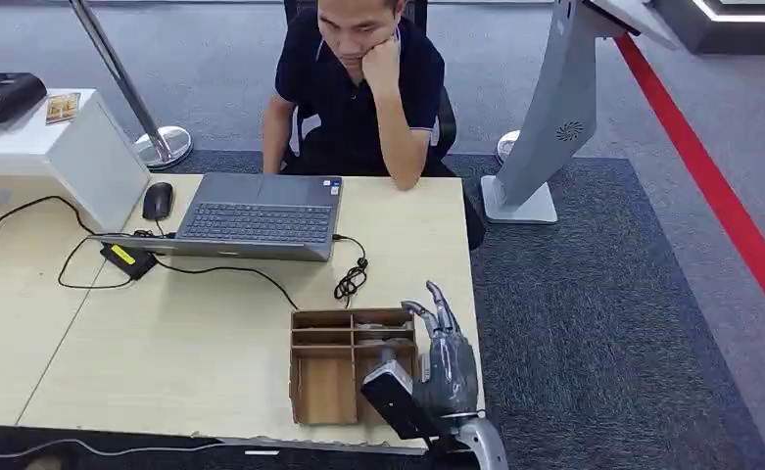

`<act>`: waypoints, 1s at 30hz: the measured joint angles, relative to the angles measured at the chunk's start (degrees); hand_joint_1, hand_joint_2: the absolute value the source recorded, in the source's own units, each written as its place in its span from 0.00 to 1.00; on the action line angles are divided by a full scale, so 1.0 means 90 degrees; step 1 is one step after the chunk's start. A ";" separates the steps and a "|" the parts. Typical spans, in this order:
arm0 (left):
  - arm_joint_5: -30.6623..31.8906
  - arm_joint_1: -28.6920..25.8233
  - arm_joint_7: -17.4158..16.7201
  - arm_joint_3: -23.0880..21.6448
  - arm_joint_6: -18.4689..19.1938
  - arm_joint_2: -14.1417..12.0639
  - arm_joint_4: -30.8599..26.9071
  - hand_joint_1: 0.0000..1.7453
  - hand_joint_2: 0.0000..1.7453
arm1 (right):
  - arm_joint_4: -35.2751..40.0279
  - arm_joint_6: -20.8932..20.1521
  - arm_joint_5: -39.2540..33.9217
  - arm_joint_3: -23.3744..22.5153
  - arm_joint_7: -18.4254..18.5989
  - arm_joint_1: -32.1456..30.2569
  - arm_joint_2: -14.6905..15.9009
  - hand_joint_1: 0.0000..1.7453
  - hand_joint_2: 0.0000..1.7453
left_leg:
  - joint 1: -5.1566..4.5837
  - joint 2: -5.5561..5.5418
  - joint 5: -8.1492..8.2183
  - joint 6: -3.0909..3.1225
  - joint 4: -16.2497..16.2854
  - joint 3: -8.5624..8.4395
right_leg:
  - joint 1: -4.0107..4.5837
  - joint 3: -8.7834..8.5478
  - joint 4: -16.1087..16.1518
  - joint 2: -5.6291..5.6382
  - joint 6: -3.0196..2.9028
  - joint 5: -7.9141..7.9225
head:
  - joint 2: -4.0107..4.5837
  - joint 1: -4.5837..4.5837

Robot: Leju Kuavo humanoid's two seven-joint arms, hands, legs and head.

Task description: Pass the card to the sensor for recognition and then transmit it.

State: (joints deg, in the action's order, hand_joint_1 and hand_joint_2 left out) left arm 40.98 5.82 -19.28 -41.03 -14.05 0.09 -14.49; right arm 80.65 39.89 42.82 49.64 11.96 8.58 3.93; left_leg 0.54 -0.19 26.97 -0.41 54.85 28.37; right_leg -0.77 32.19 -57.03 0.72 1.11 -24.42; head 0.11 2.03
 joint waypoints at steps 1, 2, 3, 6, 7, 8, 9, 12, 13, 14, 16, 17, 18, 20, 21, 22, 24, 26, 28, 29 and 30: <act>-0.0002 0.0002 0.0000 -0.0010 0.0000 0.0000 0.0000 0.00 0.00 | -0.0051 0.0000 0.0000 -0.0002 -0.0019 0.0006 -0.0014 0.32 1.00 | 0.0000 0.0000 0.0000 0.0000 0.0000 0.0000 | 0.0000 0.0000 0.0000 0.0000 0.0000 0.0000 | 0.0000 0.0002; -0.0005 0.0007 -0.0002 -0.0019 0.0005 -0.0002 0.0000 0.00 0.00 | -0.0105 0.0000 0.0000 -0.0002 -0.0024 0.0010 -0.0036 0.32 1.00 | 0.0000 0.0000 0.0000 0.0000 0.0000 0.0000 | 0.0000 0.0000 0.0000 0.0000 0.0000 0.0000 | 0.0000 0.0000; -0.0007 0.0014 -0.0002 -0.0024 0.0010 -0.0002 0.0000 0.00 0.00 | -0.0136 0.0000 -0.0007 -0.0002 -0.0024 0.0010 -0.0053 0.32 1.00 | 0.0000 0.0000 0.0000 0.0000 0.0000 0.0000 | 0.0000 0.0000 0.0000 0.0000 0.0000 0.0000 | 0.0000 0.0000; -0.0010 0.0028 -0.0002 -0.0058 0.0024 -0.0002 0.0000 0.00 0.00 | -0.0274 0.0000 -0.0077 -0.0002 -0.0029 0.0046 -0.0112 0.32 1.00 | 0.0000 0.0000 0.0000 0.0000 0.0000 0.0000 | 0.0000 0.0000 0.0000 0.0000 0.0000 0.0000 | 0.0000 -0.0002; -0.0010 0.0033 -0.0002 -0.0083 0.0029 -0.0002 0.0000 0.00 0.00 | -0.0325 0.0000 -0.0114 -0.0002 -0.0032 0.0059 -0.0134 0.32 1.00 | 0.0000 0.0000 0.0000 0.0000 0.0000 0.0000 | 0.0000 0.0000 0.0000 0.0000 0.0000 0.0000 | 0.0000 0.0000; -0.0010 0.0036 -0.0002 -0.0109 0.0031 -0.0002 0.0000 0.00 0.00 | -0.0369 0.0000 -0.0121 -0.0002 -0.0032 0.0067 -0.0148 0.32 1.00 | 0.0000 0.0000 0.0000 0.0000 0.0000 0.0000 | 0.0000 0.0000 0.0000 0.0000 0.0000 0.0000 | 0.0000 0.0000; -0.0012 0.0036 -0.0002 -0.0119 0.0034 -0.0002 0.0000 0.00 0.00 | -0.0396 0.0000 -0.0126 -0.0002 -0.0034 0.0068 -0.0160 0.34 1.00 | 0.0000 0.0000 0.0000 0.0000 0.0000 0.0000 | 0.0000 0.0000 0.0000 0.0000 0.0000 0.0000 | 0.0000 0.0000; -0.0012 0.0043 -0.0002 -0.0148 0.0039 -0.0005 0.0000 0.00 0.00 | -0.0512 0.0000 -0.0168 -0.0002 -0.0061 0.0098 -0.0206 0.30 1.00 | 0.0000 0.0000 0.0000 0.0000 0.0000 0.0000 | 0.0000 0.0000 0.0000 0.0000 0.0000 0.0000 | 0.0000 0.0000; -0.0012 0.0048 -0.0002 -0.0158 0.0051 -0.0005 0.0000 0.00 0.00 | -0.0541 0.0000 -0.0170 -0.0002 -0.0068 0.0104 -0.0216 0.29 1.00 | 0.0000 0.0000 0.0000 0.0000 0.0000 0.0000 | 0.0000 0.0000 0.0000 0.0000 0.0000 0.0000 | 0.0000 0.0002; -0.0012 0.0050 -0.0002 -0.0168 0.0063 -0.0005 0.0000 0.00 0.00 | -0.0580 0.0000 -0.0177 -0.0002 -0.0075 0.0114 -0.0231 0.28 1.00 | 0.0000 0.0000 0.0000 0.0000 0.0000 0.0000 | 0.0000 0.0000 0.0000 0.0000 0.0000 0.0000 | 0.0000 0.0000; -0.0010 0.0057 -0.0002 -0.0175 0.0075 -0.0005 0.0000 0.00 0.00 | -0.0651 0.0000 -0.0192 -0.0005 -0.0097 0.0135 -0.0265 0.34 1.00 | 0.0000 0.0000 0.0000 0.0000 0.0000 0.0000 | 0.0000 0.0000 0.0000 0.0000 0.0000 0.0000 | 0.0000 0.0000; -0.0010 0.0062 -0.0002 -0.0180 0.0075 -0.0005 0.0000 0.00 0.00 | -0.0689 0.0000 -0.0199 -0.0007 -0.0109 0.0144 -0.0284 0.35 1.00 | 0.0000 0.0000 0.0000 0.0000 0.0000 0.0000 | 0.0000 0.0000 0.0000 0.0000 0.0000 0.0000 | 0.0000 0.0000; -0.0010 0.0065 -0.0002 -0.0180 0.0078 -0.0005 0.0000 0.00 0.00 | -0.0724 0.0000 -0.0216 -0.0007 -0.0117 0.0153 -0.0296 0.32 1.00 | 0.0000 0.0000 0.0000 0.0000 0.0000 0.0000 | 0.0000 0.0000 0.0000 0.0000 0.0000 0.0000 | 0.0000 0.0000; -0.0007 0.0070 -0.0002 -0.0187 0.0090 -0.0007 0.0000 0.00 0.00 | -0.0777 0.0000 -0.0221 -0.0010 -0.0121 0.0165 -0.0316 0.31 1.00 | 0.0000 0.0000 0.0000 0.0000 0.0000 0.0000 | 0.0000 0.0000 0.0000 0.0000 0.0000 0.0000 | 0.0000 0.0000; -0.0007 0.0072 -0.0002 -0.0192 0.0092 -0.0007 0.0000 0.00 0.00 | -0.0794 0.0002 -0.0226 -0.0010 -0.0124 0.0171 -0.0321 0.31 1.00 | 0.0000 0.0000 0.0000 0.0000 0.0000 0.0000 | 0.0000 0.0000 0.0000 0.0000 0.0000 0.0000 | -0.0002 0.0000; -0.0007 0.0074 -0.0002 -0.0194 0.0095 -0.0007 0.0000 0.00 0.00 | -0.0809 0.0002 -0.0226 -0.0012 -0.0129 0.0176 -0.0330 0.31 1.00 | 0.0000 0.0000 0.0000 0.0000 0.0000 0.0000 | 0.0000 0.0000 0.0000 0.0000 0.0000 0.0000 | 0.0000 0.0000; -0.0005 0.0082 -0.0002 -0.0214 0.0097 -0.0007 0.0000 0.00 0.00 | -0.0855 0.0002 -0.0231 -0.0012 -0.0131 0.0200 -0.0355 0.31 1.00 | 0.0000 0.0000 0.0000 0.0000 0.0000 -0.0001 | 0.0000 0.0000 0.0000 0.0000 0.0000 0.0000 | 0.0000 -0.0002; -0.0002 0.0093 -0.0002 -0.0233 0.0112 -0.0007 0.0000 0.00 0.00 | -0.0894 0.0002 -0.0233 -0.0012 -0.0131 0.0218 -0.0374 0.32 1.00 | 0.0000 0.0000 0.0000 0.0000 0.0000 0.0000 | 0.0000 0.0000 0.0000 0.0000 0.0000 0.0000 | 0.0000 0.0000; -0.0002 0.0099 -0.0002 -0.0267 0.0112 -0.0007 0.0000 0.00 0.00 | -0.0945 0.0002 -0.0236 -0.0012 -0.0141 0.0232 -0.0391 0.31 1.00 | 0.0000 0.0000 0.0000 0.0000 0.0000 0.0000 | 0.0000 0.0000 0.0000 0.0000 0.0000 0.0000 | -0.0002 0.0000; -0.0002 0.0101 -0.0002 -0.0279 0.0114 -0.0007 0.0000 0.00 0.00 | -0.0966 0.0002 -0.0238 -0.0012 -0.0146 0.0236 -0.0401 0.31 1.00 | 0.0000 0.0000 0.0000 0.0000 0.0000 0.0000 | 0.0000 0.0000 0.0000 0.0000 0.0000 0.0000 | 0.0000 0.0000; -0.0002 0.0104 -0.0002 -0.0287 0.0117 -0.0007 0.0000 0.00 0.00 | -0.0984 0.0002 -0.0240 -0.0015 -0.0153 0.0240 -0.0408 0.30 1.00 | 0.0000 0.0000 0.0000 0.0000 0.0000 0.0000 | 0.0000 0.0000 0.0000 0.0000 0.0000 0.0000 | 0.0000 0.0000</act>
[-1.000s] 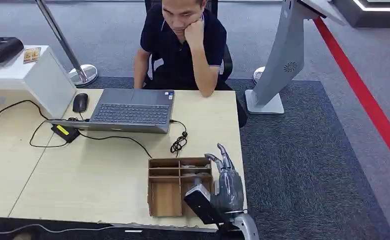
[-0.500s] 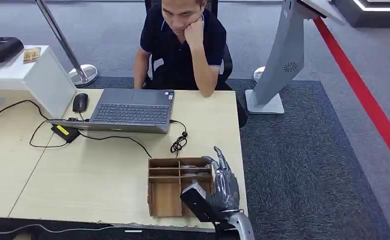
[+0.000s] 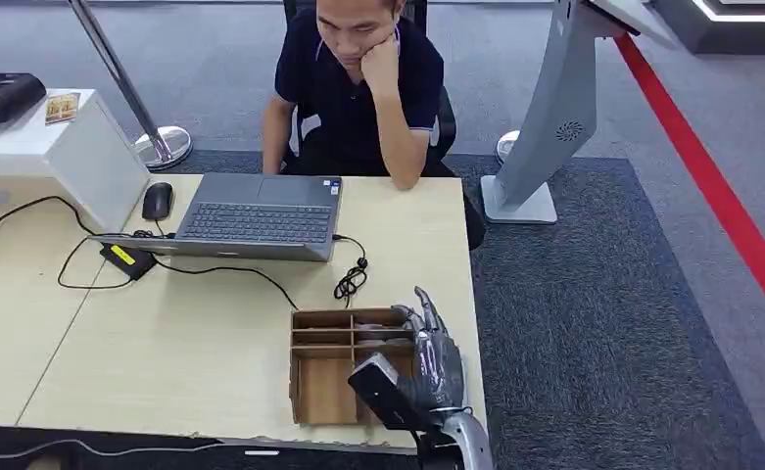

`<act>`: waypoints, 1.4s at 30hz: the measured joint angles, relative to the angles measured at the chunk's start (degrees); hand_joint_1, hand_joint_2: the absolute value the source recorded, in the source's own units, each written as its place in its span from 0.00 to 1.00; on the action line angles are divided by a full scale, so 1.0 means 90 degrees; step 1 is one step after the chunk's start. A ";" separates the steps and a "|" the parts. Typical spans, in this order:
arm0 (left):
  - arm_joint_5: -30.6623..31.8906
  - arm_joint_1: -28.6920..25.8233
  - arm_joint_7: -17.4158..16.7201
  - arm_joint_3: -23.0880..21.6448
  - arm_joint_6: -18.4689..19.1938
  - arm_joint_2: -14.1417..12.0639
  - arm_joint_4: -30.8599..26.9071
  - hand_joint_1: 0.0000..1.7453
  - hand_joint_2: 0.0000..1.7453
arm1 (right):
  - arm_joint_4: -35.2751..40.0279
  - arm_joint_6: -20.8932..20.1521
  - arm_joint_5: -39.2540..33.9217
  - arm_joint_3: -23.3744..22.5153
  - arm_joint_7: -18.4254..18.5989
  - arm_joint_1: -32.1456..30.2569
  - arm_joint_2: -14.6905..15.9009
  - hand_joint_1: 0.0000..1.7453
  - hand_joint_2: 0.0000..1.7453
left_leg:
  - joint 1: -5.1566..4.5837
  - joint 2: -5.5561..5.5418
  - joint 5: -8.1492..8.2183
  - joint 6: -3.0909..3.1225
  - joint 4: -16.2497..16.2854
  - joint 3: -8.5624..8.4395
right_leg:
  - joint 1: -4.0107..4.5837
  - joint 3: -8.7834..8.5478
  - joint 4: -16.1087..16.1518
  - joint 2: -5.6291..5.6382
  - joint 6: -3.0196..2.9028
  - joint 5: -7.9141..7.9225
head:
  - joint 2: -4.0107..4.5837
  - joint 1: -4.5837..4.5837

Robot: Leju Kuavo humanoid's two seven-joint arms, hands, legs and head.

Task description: Pass the card to the sensor for recognition and then transmit it.

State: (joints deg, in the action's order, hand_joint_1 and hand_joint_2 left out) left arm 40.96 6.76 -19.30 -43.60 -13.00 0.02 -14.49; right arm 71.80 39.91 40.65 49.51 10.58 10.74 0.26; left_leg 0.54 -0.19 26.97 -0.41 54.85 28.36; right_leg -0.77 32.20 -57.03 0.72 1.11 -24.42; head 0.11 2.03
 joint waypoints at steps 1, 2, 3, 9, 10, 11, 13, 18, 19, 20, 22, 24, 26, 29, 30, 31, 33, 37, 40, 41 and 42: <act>-0.0002 0.0004 0.0000 -0.0007 0.0010 0.0000 0.0000 0.00 0.00 | -0.0024 0.0002 -0.0002 0.0000 -0.0014 0.0005 -0.0007 0.32 1.00 | 0.0000 0.0000 0.0000 0.0000 0.0000 0.0000 | 0.0000 0.0000 0.0000 0.0000 0.0000 0.0000 | 0.0000 0.0000; -0.0002 0.0007 0.0000 -0.0012 0.0024 0.0000 0.0000 0.00 0.00 | -0.0046 0.0000 -0.0002 -0.0002 -0.0029 0.0009 -0.0012 0.32 1.00 | 0.0000 0.0000 0.0000 0.0000 0.0000 -0.0001 | 0.0000 0.0000 0.0000 0.0000 0.0000 0.0000 | -0.0002 0.0000; -0.0010 0.0007 0.0000 -0.0017 0.0024 -0.0002 0.0000 0.00 0.00 | -0.0073 0.0002 -0.0005 -0.0002 -0.0046 0.0015 -0.0017 0.31 1.00 | 0.0000 0.0000 0.0000 0.0000 0.0000 0.0000 | 0.0000 0.0000 0.0000 0.0000 0.0000 0.0000 | 0.0000 0.0000; -0.0063 0.0016 0.0000 -0.0049 0.0024 -0.0002 0.0000 0.00 0.00 | -0.0177 0.0002 -0.0005 -0.0007 -0.0075 0.0037 -0.0053 0.31 1.00 | 0.0000 0.0000 0.0000 0.0000 0.0000 -0.0001 | 0.0000 0.0000 0.0000 0.0000 0.0000 0.0000 | 0.0000 -0.0002; -0.0075 0.0019 0.0000 -0.0053 0.0024 -0.0002 0.0000 0.00 0.00 | -0.0192 0.0002 -0.0005 -0.0010 -0.0078 0.0038 -0.0056 0.31 1.00 | 0.0000 0.0000 0.0000 0.0000 0.0000 -0.0001 | 0.0000 0.0000 0.0000 0.0000 0.0000 0.0000 | 0.0000 0.0000; -0.0092 0.0021 0.0000 -0.0056 0.0024 -0.0002 0.0000 0.00 0.00 | -0.0209 0.0002 -0.0002 -0.0012 -0.0092 0.0039 -0.0061 0.31 1.00 | 0.0000 0.0000 0.0000 0.0000 0.0000 -0.0001 | 0.0000 0.0000 0.0000 0.0000 0.0000 0.0000 | 0.0000 0.0000; -0.0114 0.0024 0.0000 -0.0061 0.0022 -0.0002 0.0000 0.00 0.00 | -0.0233 0.0002 -0.0002 -0.0015 -0.0100 0.0041 -0.0070 0.30 1.00 | 0.0000 0.0000 0.0000 0.0000 0.0000 -0.0001 | 0.0000 0.0000 0.0000 0.0000 0.0000 0.0000 | 0.0000 0.0000; -0.0131 0.0030 0.0000 -0.0138 0.0022 -0.0002 0.0000 0.00 0.00 | -0.0299 0.0002 -0.0002 -0.0039 -0.0107 0.0060 -0.0092 0.29 1.00 | 0.0000 0.0000 0.0000 0.0000 0.0000 -0.0003 | 0.0000 0.0000 0.0000 0.0000 0.0000 0.0000 | -0.0002 0.0000; -0.0134 0.0031 -0.0002 -0.0155 0.0022 -0.0002 0.0000 0.00 0.00 | -0.0301 0.0002 -0.0002 -0.0051 -0.0112 0.0061 -0.0100 0.29 1.00 | 0.0000 0.0000 0.0000 0.0000 0.0000 -0.0003 | 0.0000 0.0000 0.0000 0.0000 0.0000 0.0000 | -0.0002 0.0000; -0.0141 0.0031 -0.0002 -0.0163 0.0022 -0.0002 0.0000 0.00 0.00 | -0.0308 0.0002 -0.0002 -0.0058 -0.0119 0.0067 -0.0104 0.28 1.00 | 0.0000 0.0000 0.0000 0.0000 0.0000 -0.0003 | 0.0000 0.0000 0.0000 0.0000 0.0000 0.0000 | 0.0000 0.0000; -0.0158 0.0032 -0.0002 -0.0177 0.0022 -0.0005 0.0000 0.00 0.00 | -0.0333 0.0002 -0.0002 -0.0063 -0.0141 0.0071 -0.0107 0.23 1.00 | 0.0000 0.0000 0.0000 0.0000 0.0000 -0.0002 | 0.0000 0.0000 0.0000 0.0000 0.0000 0.0000 | 0.0000 0.0000; -0.0175 0.0032 -0.0002 -0.0199 0.0022 -0.0005 0.0000 0.00 0.00 | -0.0355 0.0002 0.0041 -0.0092 -0.0238 0.0070 -0.0136 0.24 1.00 | 0.0000 0.0000 0.0000 0.0000 0.0000 -0.0002 | 0.0000 0.0000 0.0000 0.0000 0.0000 0.0000 | 0.0000 0.0000; -0.0182 0.0036 -0.0002 -0.0206 0.0022 -0.0005 0.0000 0.00 0.00 | -0.0391 0.0002 0.0092 -0.0138 -0.0292 0.0068 -0.0180 0.25 1.00 | 0.0000 0.0000 0.0000 0.0000 0.0000 -0.0003 | 0.0000 0.0000 0.0000 0.0000 0.0000 0.0000 | 0.0000 0.0000; -0.0214 0.0038 0.0000 -0.0218 0.0022 -0.0007 0.0000 0.00 0.00 | -0.0439 0.0002 0.0131 -0.0206 -0.0335 0.0072 -0.0219 0.31 1.00 | 0.0000 0.0000 0.0000 0.0000 0.0000 -0.0003 | 0.0000 0.0000 0.0000 0.0000 0.0000 0.0000 | 0.0000 0.0000; -0.0226 0.0042 -0.0002 -0.0223 0.0022 -0.0010 0.0000 0.00 0.00 | -0.0447 0.0002 0.0131 -0.0226 -0.0352 0.0070 -0.0233 0.31 1.00 | 0.0000 0.0000 0.0000 0.0000 0.0000 -0.0003 | 0.0000 0.0000 0.0000 0.0000 0.0000 0.0000 | 0.0000 0.0000; -0.0228 0.0044 0.0000 -0.0236 0.0022 -0.0010 0.0000 0.00 0.00 | -0.0447 0.0002 0.0160 -0.0255 -0.0379 0.0067 -0.0253 0.29 1.00 | 0.0000 0.0000 0.0000 0.0000 0.0000 -0.0003 | 0.0000 0.0000 0.0000 0.0000 0.0000 0.0000 | -0.0002 0.0002; -0.0248 0.0047 0.0002 -0.0270 0.0022 -0.0012 0.0000 0.00 0.00 | -0.0452 0.0002 0.0287 -0.0328 -0.0410 0.0063 -0.0326 0.29 1.00 | 0.0000 0.0000 0.0000 0.0000 0.0000 -0.0004 | 0.0000 0.0000 0.0000 0.0000 0.0000 0.0000 | 0.0000 0.0000; -0.0284 0.0059 0.0002 -0.0333 0.0022 -0.0027 -0.0002 0.00 0.00 | -0.0476 0.0002 0.0352 -0.0425 -0.0444 0.0063 -0.0418 0.29 1.00 | 0.0000 0.0000 0.0000 0.0000 0.0000 -0.0004 | 0.0000 0.0000 0.0000 0.0000 0.0000 0.0000 | 0.0000 0.0000; -0.0291 0.0069 0.0002 -0.0362 0.0022 -0.0039 -0.0002 0.00 0.00 | -0.0495 0.0002 0.0350 -0.0498 -0.0447 0.0064 -0.0442 0.29 1.00 | 0.0000 0.0001 0.0000 0.0000 0.0000 -0.0004 | 0.0000 0.0000 0.0000 0.0000 0.0000 0.0000 | 0.0000 0.0002; -0.0296 0.0071 0.0002 -0.0364 0.0022 -0.0041 -0.0002 0.00 0.00 | -0.0505 0.0002 0.0350 -0.0520 -0.0445 0.0064 -0.0452 0.27 1.00 | 0.0000 0.0001 0.0000 0.0000 0.0000 -0.0004 | 0.0000 0.0000 0.0000 0.0000 0.0000 0.0000 | 0.0000 0.0000; -0.0304 0.0072 0.0002 -0.0369 0.0022 -0.0044 -0.0002 0.00 0.00 | -0.0515 0.0002 0.0347 -0.0539 -0.0445 0.0063 -0.0461 0.27 1.00 | 0.0000 0.0001 0.0000 0.0000 0.0000 -0.0004 | 0.0000 0.0001 0.0000 0.0000 0.0000 0.0000 | 0.0000 0.0000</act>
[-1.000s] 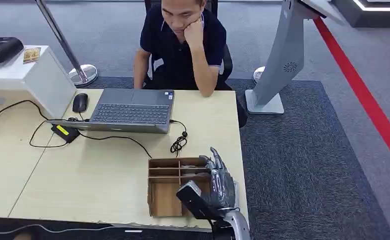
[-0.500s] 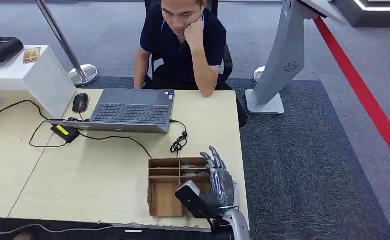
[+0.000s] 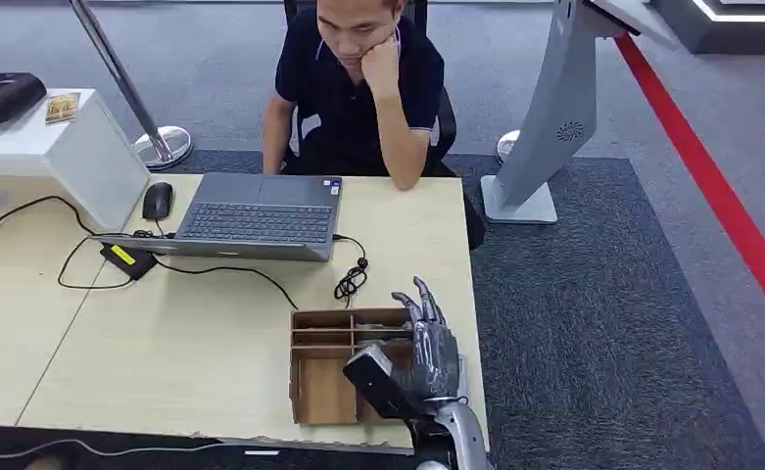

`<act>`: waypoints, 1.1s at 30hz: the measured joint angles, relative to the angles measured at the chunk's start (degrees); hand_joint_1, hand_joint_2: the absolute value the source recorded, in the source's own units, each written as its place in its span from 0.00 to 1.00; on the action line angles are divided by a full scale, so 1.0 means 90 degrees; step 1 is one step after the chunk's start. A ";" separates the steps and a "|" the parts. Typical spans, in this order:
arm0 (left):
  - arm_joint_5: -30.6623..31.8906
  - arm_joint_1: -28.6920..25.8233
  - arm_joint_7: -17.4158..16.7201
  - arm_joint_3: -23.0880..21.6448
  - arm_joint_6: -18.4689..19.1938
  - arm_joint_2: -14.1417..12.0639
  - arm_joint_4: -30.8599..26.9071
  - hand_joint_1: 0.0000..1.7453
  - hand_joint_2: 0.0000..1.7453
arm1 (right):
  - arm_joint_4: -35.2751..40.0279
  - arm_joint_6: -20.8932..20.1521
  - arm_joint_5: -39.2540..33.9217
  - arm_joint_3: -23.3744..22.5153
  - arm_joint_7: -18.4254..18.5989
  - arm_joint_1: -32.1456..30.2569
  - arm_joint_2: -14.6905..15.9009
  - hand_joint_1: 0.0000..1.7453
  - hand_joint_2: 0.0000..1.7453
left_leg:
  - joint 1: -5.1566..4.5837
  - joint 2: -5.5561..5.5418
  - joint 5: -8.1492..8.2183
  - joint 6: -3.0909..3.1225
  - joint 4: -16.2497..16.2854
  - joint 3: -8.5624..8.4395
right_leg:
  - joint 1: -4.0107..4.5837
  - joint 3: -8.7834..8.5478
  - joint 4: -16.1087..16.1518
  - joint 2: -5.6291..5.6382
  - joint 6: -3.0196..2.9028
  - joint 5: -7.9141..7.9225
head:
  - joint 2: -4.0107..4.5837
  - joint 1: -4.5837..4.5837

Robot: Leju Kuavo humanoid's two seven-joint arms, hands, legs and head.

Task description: Pass the card to the sensor for recognition and then transmit it.

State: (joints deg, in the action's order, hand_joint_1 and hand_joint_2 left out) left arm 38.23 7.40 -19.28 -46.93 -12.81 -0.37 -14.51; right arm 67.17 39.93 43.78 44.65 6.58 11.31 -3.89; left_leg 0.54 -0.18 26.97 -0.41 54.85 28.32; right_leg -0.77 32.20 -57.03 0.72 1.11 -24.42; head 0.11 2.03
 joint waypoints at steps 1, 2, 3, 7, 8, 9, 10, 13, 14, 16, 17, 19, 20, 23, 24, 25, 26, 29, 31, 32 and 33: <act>-0.0005 0.0002 0.0000 -0.0007 0.0000 -0.0002 -0.0002 0.00 0.00 | -0.0010 0.0000 0.0000 -0.0012 -0.0002 0.0001 -0.0007 0.26 1.00 | 0.0000 0.0000 0.0000 0.0000 0.0000 0.0000 | 0.0000 0.0000 0.0000 0.0000 0.0000 0.0000 | -0.0002 0.0000; -0.0015 0.0006 0.0000 -0.0012 0.0000 -0.0005 -0.0002 0.00 0.00 | -0.0017 0.0000 0.0002 -0.0024 -0.0002 0.0000 -0.0010 0.25 1.00 | 0.0000 0.0000 0.0000 0.0000 0.0000 0.0000 | 0.0000 0.0000 0.0000 0.0000 0.0000 0.0000 | 0.0000 0.0000; -0.0022 0.0008 0.0000 -0.0019 0.0000 -0.0005 -0.0002 0.00 0.00 | -0.0029 0.0000 0.0002 -0.0041 -0.0002 -0.0001 -0.0012 0.25 1.00 | 0.0000 0.0000 0.0000 0.0000 0.0000 0.0000 | 0.0000 0.0000 0.0000 0.0000 0.0000 0.0000 | 0.0000 0.0000; -0.0041 0.0018 0.0000 -0.0092 0.0000 -0.0007 -0.0002 0.00 0.00 | -0.0032 0.0000 0.0012 -0.0109 -0.0002 -0.0006 -0.0015 0.26 1.00 | 0.0000 0.0000 0.0000 0.0000 0.0000 0.0000 | 0.0000 0.0000 0.0000 0.0000 0.0000 0.0000 | 0.0000 0.0000; -0.0049 0.0021 0.0000 -0.0104 0.0002 -0.0007 -0.0002 0.00 0.00 | -0.0032 0.0000 0.0010 -0.0119 -0.0002 -0.0006 -0.0015 0.24 1.00 | 0.0000 0.0000 0.0000 0.0000 0.0000 0.0000 | 0.0000 0.0000 0.0000 0.0000 0.0000 0.0000 | -0.0002 0.0000; -0.0053 0.0027 0.0000 -0.0114 0.0002 -0.0010 -0.0002 0.00 0.00 | -0.0029 0.0000 0.0010 -0.0129 -0.0002 -0.0008 -0.0015 0.24 1.00 | 0.0000 0.0000 0.0000 0.0000 0.0000 -0.0001 | 0.0000 0.0000 0.0000 0.0000 0.0000 0.0000 | -0.0002 0.0000; -0.0056 0.0033 0.0000 -0.0121 0.0002 -0.0010 -0.0002 0.00 0.00 | -0.0032 0.0000 0.0010 -0.0143 -0.0002 -0.0014 -0.0015 0.26 1.00 | 0.0000 0.0000 0.0000 0.0000 0.0000 0.0000 | 0.0000 0.0000 0.0000 0.0000 0.0000 0.0000 | 0.0000 0.0000; -0.0078 0.0040 -0.0002 -0.0151 0.0002 -0.0015 -0.0002 0.00 0.00 | -0.0029 0.0000 0.0012 -0.0175 -0.0002 -0.0038 -0.0015 0.25 1.00 | 0.0000 0.0000 0.0000 0.0000 0.0000 -0.0001 | 0.0000 0.0000 0.0000 0.0000 0.0000 0.0000 | 0.0000 0.0000; -0.0078 0.0043 -0.0002 -0.0153 0.0002 -0.0015 -0.0002 0.00 0.00 | -0.0029 0.0002 0.0012 -0.0187 -0.0002 -0.0047 -0.0015 0.26 1.00 | 0.0000 0.0000 0.0000 0.0000 0.0000 0.0000 | 0.0000 0.0000 0.0000 0.0000 0.0000 0.0000 | 0.0000 0.0000; -0.0092 0.0047 -0.0002 -0.0158 0.0002 -0.0017 -0.0002 0.00 0.00 | -0.0029 0.0002 0.0010 -0.0219 -0.0002 -0.0061 -0.0015 0.27 1.00 | 0.0000 0.0000 0.0000 0.0000 0.0000 0.0000 | 0.0000 0.0000 0.0000 0.0000 0.0000 0.0000 | 0.0000 0.0000; -0.0095 0.0048 -0.0002 -0.0158 0.0002 -0.0019 -0.0002 0.00 0.00 | -0.0029 0.0002 0.0010 -0.0233 -0.0002 -0.0068 -0.0015 0.26 1.00 | 0.0000 0.0000 0.0000 0.0000 0.0000 0.0000 | 0.0000 0.0000 0.0000 0.0000 0.0000 0.0000 | 0.0000 0.0000; -0.0100 0.0054 -0.0002 -0.0165 0.0002 -0.0022 -0.0002 0.00 0.00 | -0.0029 0.0002 0.0010 -0.0265 -0.0002 -0.0082 -0.0015 0.27 1.00 | 0.0000 0.0000 0.0000 0.0000 0.0000 0.0000 | 0.0000 0.0000 0.0000 0.0000 0.0000 0.0000 | 0.0000 0.0000; -0.0104 0.0056 -0.0002 -0.0165 0.0002 -0.0022 -0.0002 0.00 0.00 | -0.0029 0.0002 0.0010 -0.0270 -0.0002 -0.0082 -0.0012 0.27 1.00 | 0.0000 0.0000 0.0000 0.0000 0.0000 0.0000 | 0.0000 0.0000 0.0000 0.0000 0.0000 0.0000 | 0.0000 0.0000; -0.0117 0.0064 -0.0002 -0.0180 0.0002 -0.0022 -0.0002 0.00 0.00 | -0.0029 0.0002 0.0007 -0.0289 -0.0002 -0.0094 -0.0012 0.27 1.00 | 0.0000 0.0000 0.0000 0.0000 0.0000 0.0000 | 0.0000 0.0000 0.0000 0.0000 0.0000 0.0000 | 0.0000 0.0000; -0.0121 0.0065 -0.0002 -0.0194 0.0002 -0.0022 -0.0005 0.00 0.00 | -0.0029 0.0002 0.0007 -0.0306 -0.0002 -0.0101 -0.0012 0.27 1.00 | 0.0000 0.0000 0.0000 0.0000 0.0000 0.0000 | 0.0000 0.0000 0.0000 0.0000 0.0000 0.0000 | 0.0000 0.0000; -0.0124 0.0065 -0.0002 -0.0204 0.0002 -0.0024 -0.0005 0.00 0.00 | -0.0029 0.0002 0.0005 -0.0313 -0.0002 -0.0106 -0.0012 0.27 1.00 | 0.0000 0.0000 0.0000 0.0000 0.0000 0.0000 | 0.0000 0.0000 0.0000 0.0000 0.0000 0.0000 | -0.0002 0.0000; -0.0133 0.0065 -0.0002 -0.0214 0.0002 -0.0024 -0.0003 0.00 0.00 | -0.0029 0.0000 0.0002 -0.0316 -0.0002 -0.0110 -0.0012 0.29 1.00 | 0.0000 0.0000 0.0000 0.0000 0.0000 0.0000 | 0.0000 0.0000 0.0000 0.0000 0.0000 0.0000 | -0.0002 0.0000; -0.0143 0.0069 -0.0005 -0.0257 0.0002 -0.0027 -0.0005 0.00 0.00 | -0.0029 0.0002 0.0000 -0.0321 -0.0002 -0.0119 -0.0012 0.30 1.00 | 0.0000 0.0000 0.0000 0.0000 0.0000 0.0000 | 0.0000 0.0000 0.0000 0.0000 0.0000 0.0000 | 0.0000 0.0000; -0.0148 0.0068 -0.0005 -0.0265 0.0002 -0.0027 -0.0005 0.00 0.00 | -0.0029 0.0002 0.0000 -0.0326 -0.0002 -0.0123 -0.0010 0.30 1.00 | 0.0000 0.0000 0.0000 0.0000 0.0000 0.0000 | 0.0000 0.0000 0.0000 0.0000 0.0000 0.0000 | 0.0000 0.0000; -0.0148 0.0069 -0.0005 -0.0267 0.0002 -0.0027 -0.0005 0.00 0.00 | -0.0029 0.0002 0.0000 -0.0328 -0.0002 -0.0126 -0.0012 0.29 1.00 | 0.0000 0.0000 0.0000 0.0000 0.0000 0.0000 | 0.0000 0.0000 0.0000 0.0000 0.0000 0.0000 | 0.0000 0.0000; -0.0151 0.0069 -0.0005 -0.0274 0.0002 -0.0027 -0.0005 0.00 0.00 | -0.0029 0.0002 -0.0002 -0.0333 0.0000 -0.0129 -0.0010 0.29 1.00 | 0.0000 0.0000 0.0000 0.0000 0.0000 0.0000 | 0.0000 0.0001 0.0000 0.0000 0.0000 0.0000 | 0.0000 0.0000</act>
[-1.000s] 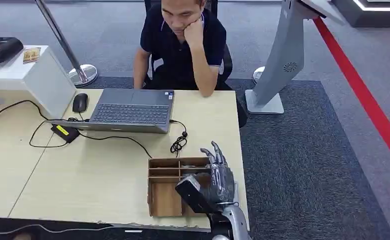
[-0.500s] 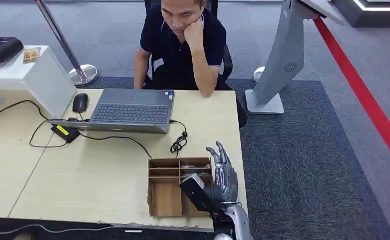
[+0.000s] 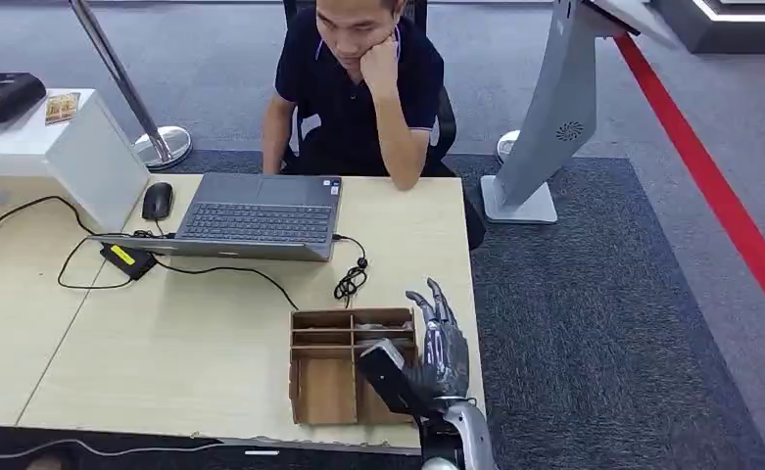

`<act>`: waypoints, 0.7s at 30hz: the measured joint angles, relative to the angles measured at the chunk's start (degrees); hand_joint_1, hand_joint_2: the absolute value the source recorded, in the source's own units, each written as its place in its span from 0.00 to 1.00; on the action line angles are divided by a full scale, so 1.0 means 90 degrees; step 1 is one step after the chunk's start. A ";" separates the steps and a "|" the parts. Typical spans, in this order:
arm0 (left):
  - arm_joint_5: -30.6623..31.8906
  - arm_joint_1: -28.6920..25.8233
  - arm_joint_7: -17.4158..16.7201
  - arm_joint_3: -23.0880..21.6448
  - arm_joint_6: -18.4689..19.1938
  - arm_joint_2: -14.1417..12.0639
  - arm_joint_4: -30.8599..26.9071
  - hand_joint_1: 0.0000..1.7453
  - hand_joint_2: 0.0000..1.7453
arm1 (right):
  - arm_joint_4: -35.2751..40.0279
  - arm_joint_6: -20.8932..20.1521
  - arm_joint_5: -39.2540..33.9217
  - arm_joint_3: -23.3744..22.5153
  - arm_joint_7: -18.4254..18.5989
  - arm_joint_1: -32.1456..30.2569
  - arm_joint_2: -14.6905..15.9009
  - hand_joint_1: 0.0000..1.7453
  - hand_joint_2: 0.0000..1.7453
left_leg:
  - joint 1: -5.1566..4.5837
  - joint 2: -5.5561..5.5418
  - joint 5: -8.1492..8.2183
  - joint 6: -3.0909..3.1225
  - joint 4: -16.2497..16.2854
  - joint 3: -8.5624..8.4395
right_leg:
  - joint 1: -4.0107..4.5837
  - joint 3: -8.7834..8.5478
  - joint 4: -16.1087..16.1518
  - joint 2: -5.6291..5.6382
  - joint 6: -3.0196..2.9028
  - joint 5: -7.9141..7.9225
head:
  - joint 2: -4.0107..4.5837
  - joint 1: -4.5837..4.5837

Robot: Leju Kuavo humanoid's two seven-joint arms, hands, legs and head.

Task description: Pass the card to the sensor for recognition and then transmit it.

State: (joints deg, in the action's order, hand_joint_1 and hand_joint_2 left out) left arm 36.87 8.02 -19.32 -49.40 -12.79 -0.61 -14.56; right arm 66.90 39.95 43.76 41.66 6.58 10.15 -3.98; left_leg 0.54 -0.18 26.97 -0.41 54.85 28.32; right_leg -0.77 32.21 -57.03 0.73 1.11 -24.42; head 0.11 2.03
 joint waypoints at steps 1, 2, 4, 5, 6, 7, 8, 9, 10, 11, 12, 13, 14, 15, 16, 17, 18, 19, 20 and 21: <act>-0.0002 0.0000 -0.0002 -0.0007 0.0000 -0.0002 0.0000 0.00 0.00 | 0.0000 0.0000 0.0000 -0.0012 0.0000 -0.0003 0.0000 0.29 1.00 | 0.0000 0.0000 0.0000 0.0000 0.0000 0.0000 | 0.0000 0.0000 0.0000 0.0000 0.0000 0.0000 | 0.0000 0.0000; -0.0002 0.0000 -0.0002 -0.0010 0.0000 -0.0002 0.0000 0.00 0.00 | 0.0000 0.0000 -0.0002 -0.0019 0.0000 -0.0006 0.0000 0.31 1.00 | 0.0000 0.0000 0.0000 0.0000 0.0000 0.0000 | 0.0000 0.0000 0.0000 0.0000 0.0000 0.0000 | 0.0000 0.0000; -0.0010 0.0000 -0.0002 -0.0012 0.0000 -0.0002 -0.0002 0.00 0.00 | 0.0000 -0.0002 -0.0002 -0.0022 0.0015 -0.0010 0.0002 0.31 1.00 | 0.0000 0.0000 0.0000 0.0000 0.0000 0.0000 | 0.0000 0.0000 0.0000 0.0000 0.0000 0.0000 | -0.0002 0.0000; -0.0012 0.0000 -0.0002 -0.0012 0.0000 -0.0002 -0.0002 0.00 0.00 | 0.0000 -0.0002 -0.0005 -0.0024 0.0015 -0.0014 0.0005 0.32 1.00 | 0.0000 0.0000 0.0000 0.0000 0.0000 0.0000 | 0.0000 0.0000 0.0000 0.0000 0.0000 0.0000 | 0.0000 0.0000; -0.0012 0.0000 -0.0002 -0.0012 0.0000 -0.0002 -0.0002 0.00 0.00 | 0.0000 -0.0002 -0.0005 -0.0024 0.0015 -0.0017 0.0005 0.33 1.00 | 0.0000 0.0000 0.0000 0.0000 0.0000 0.0000 | 0.0000 0.0000 0.0000 0.0000 0.0000 0.0000 | 0.0000 0.0000; -0.0012 0.0000 -0.0002 -0.0014 0.0000 -0.0002 -0.0002 0.00 0.00 | 0.0000 0.0000 -0.0005 -0.0024 0.0017 -0.0018 0.0005 0.33 1.00 | 0.0000 0.0000 0.0000 0.0000 0.0000 0.0000 | 0.0000 0.0000 0.0000 0.0000 0.0000 0.0000 | -0.0002 0.0000; -0.0012 0.0000 -0.0002 -0.0015 0.0000 -0.0002 -0.0002 0.00 0.00 | 0.0000 0.0000 -0.0005 -0.0024 0.0017 -0.0018 0.0005 0.33 1.00 | 0.0000 0.0000 0.0000 0.0000 0.0000 0.0000 | 0.0000 0.0000 0.0000 0.0000 0.0000 0.0000 | 0.0000 0.0000; -0.0014 0.0000 -0.0002 -0.0015 0.0000 -0.0002 -0.0002 0.00 0.00 | 0.0000 -0.0002 -0.0005 -0.0024 0.0017 -0.0019 0.0005 0.33 1.00 | 0.0000 0.0000 0.0000 0.0000 0.0000 0.0000 | 0.0000 0.0000 0.0000 0.0000 0.0000 0.0000 | 0.0000 0.0000; -0.0012 0.0000 -0.0002 -0.0015 0.0000 -0.0002 -0.0002 0.00 0.00 | 0.0000 0.0000 -0.0005 -0.0024 0.0017 -0.0019 0.0005 0.35 1.00 | 0.0000 0.0000 0.0000 0.0000 0.0000 0.0000 | 0.0000 0.0000 0.0000 0.0000 0.0000 0.0000 | 0.0000 0.0000; -0.0015 0.0000 -0.0002 -0.0015 0.0000 -0.0002 -0.0005 0.00 0.00 | 0.0000 0.0000 -0.0005 -0.0024 0.0017 -0.0020 0.0005 0.36 1.00 | 0.0000 0.0000 0.0000 0.0000 0.0000 0.0000 | 0.0000 0.0000 0.0000 0.0000 0.0000 0.0000 | 0.0000 0.0000; -0.0017 0.0000 -0.0002 -0.0015 0.0000 -0.0002 -0.0005 0.00 0.00 | 0.0000 -0.0002 -0.0007 -0.0024 0.0036 -0.0020 0.0005 0.36 1.00 | 0.0000 0.0000 0.0000 0.0000 0.0000 0.0000 | 0.0000 0.0000 0.0000 0.0000 0.0000 0.0000 | 0.0000 0.0000; -0.0017 0.0000 -0.0002 -0.0015 0.0000 -0.0002 -0.0005 0.00 0.00 | 0.0000 -0.0002 -0.0012 -0.0024 0.0058 -0.0020 0.0005 0.36 1.00 | 0.0000 0.0000 0.0000 0.0000 0.0000 0.0000 | 0.0000 0.0000 0.0000 0.0000 0.0000 0.0000 | 0.0000 0.0000; -0.0017 0.0000 -0.0002 -0.0015 0.0000 -0.0002 -0.0005 0.00 0.00 | 0.0000 -0.0002 -0.0015 -0.0024 0.0061 -0.0020 0.0007 0.39 1.00 | 0.0000 0.0000 0.0000 0.0000 0.0000 0.0000 | 0.0000 0.0000 0.0000 0.0000 0.0000 0.0000 | -0.0002 0.0000; -0.0017 0.0000 -0.0002 -0.0015 0.0000 -0.0002 -0.0005 0.00 0.00 | 0.0000 -0.0002 -0.0017 -0.0024 0.0063 -0.0020 0.0007 0.39 1.00 | 0.0000 0.0000 0.0000 0.0000 0.0000 0.0000 | 0.0000 0.0000 0.0000 0.0000 0.0000 0.0000 | 0.0000 0.0000; -0.0017 0.0000 -0.0002 -0.0017 0.0000 -0.0002 -0.0005 0.00 0.00 | 0.0000 -0.0002 -0.0019 -0.0024 0.0066 -0.0020 0.0007 0.39 1.00 | 0.0000 0.0000 0.0000 0.0000 0.0000 0.0000 | 0.0000 0.0000 0.0000 0.0000 0.0000 0.0000 | 0.0000 0.0000; -0.0017 0.0000 -0.0002 -0.0017 0.0000 -0.0002 -0.0005 0.00 0.00 | 0.0000 -0.0002 -0.0024 -0.0024 0.0066 -0.0020 0.0007 0.39 1.00 | 0.0000 0.0000 0.0000 0.0000 0.0000 0.0000 | 0.0000 0.0000 0.0000 0.0000 0.0000 0.0000 | 0.0000 0.0000; -0.0017 0.0000 -0.0002 -0.0017 0.0000 -0.0002 -0.0005 0.00 0.00 | 0.0000 0.0000 -0.0027 -0.0024 0.0068 -0.0020 0.0007 0.38 1.00 | 0.0000 0.0000 0.0000 0.0000 0.0000 0.0000 | 0.0000 0.0000 0.0000 0.0000 0.0000 0.0000 | 0.0000 0.0000; -0.0017 0.0000 -0.0002 -0.0017 0.0000 -0.0002 -0.0005 0.00 0.00 | 0.0000 -0.0002 -0.0027 -0.0024 0.0068 -0.0020 0.0007 0.38 1.00 | 0.0000 0.0000 0.0000 0.0000 0.0000 0.0000 | 0.0000 0.0000 0.0000 0.0000 0.0000 0.0000 | 0.0000 0.0000; -0.0017 0.0000 -0.0002 -0.0017 0.0000 -0.0002 -0.0005 0.00 0.00 | 0.0000 -0.0002 -0.0029 -0.0024 0.0068 -0.0020 0.0007 0.36 1.00 | 0.0000 0.0000 0.0000 0.0000 0.0000 0.0000 | 0.0000 0.0000 0.0000 0.0000 0.0000 0.0000 | 0.0000 0.0000; -0.0017 0.0000 -0.0002 -0.0017 0.0000 -0.0002 -0.0005 0.00 0.00 | 0.0000 -0.0002 -0.0043 -0.0024 0.0068 -0.0020 0.0007 0.35 1.00 | 0.0000 0.0000 0.0000 0.0000 0.0000 0.0000 | 0.0000 0.0000 0.0000 0.0000 0.0000 0.0000 | 0.0000 0.0000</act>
State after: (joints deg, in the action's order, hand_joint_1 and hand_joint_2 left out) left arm 36.72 8.03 -19.34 -49.55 -12.79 -0.63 -14.60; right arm 66.90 39.93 43.37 41.44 7.19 9.97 -3.91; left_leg 0.54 -0.18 26.97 -0.41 54.85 28.32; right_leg -0.77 32.20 -57.03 0.73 1.11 -24.42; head 0.11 2.03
